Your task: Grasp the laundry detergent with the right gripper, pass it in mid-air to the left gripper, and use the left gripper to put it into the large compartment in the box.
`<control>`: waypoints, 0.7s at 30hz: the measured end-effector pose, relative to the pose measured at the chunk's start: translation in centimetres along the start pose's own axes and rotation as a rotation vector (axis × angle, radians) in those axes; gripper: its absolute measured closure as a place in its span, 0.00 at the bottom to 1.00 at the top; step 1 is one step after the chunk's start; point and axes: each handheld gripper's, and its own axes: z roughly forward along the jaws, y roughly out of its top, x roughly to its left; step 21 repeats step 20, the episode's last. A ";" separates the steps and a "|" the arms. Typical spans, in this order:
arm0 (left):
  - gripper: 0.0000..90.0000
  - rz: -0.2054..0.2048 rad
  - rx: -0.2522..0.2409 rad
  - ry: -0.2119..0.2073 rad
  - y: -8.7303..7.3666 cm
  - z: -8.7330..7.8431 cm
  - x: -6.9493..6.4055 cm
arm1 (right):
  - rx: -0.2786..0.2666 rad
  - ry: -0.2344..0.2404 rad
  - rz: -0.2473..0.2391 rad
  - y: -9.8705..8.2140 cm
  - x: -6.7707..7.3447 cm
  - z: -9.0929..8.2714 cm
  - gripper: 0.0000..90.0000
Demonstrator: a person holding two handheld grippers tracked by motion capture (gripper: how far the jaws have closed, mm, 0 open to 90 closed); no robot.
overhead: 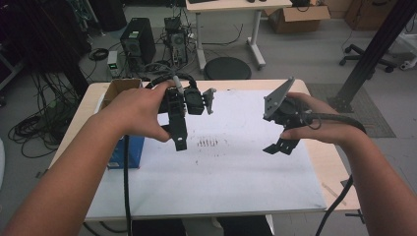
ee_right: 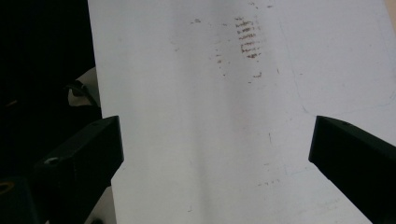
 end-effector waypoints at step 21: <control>0.00 -0.003 -0.006 -0.005 -0.7 -0.1 -0.1 | 0.001 -0.004 0.002 0.6 0.4 0.2 0.03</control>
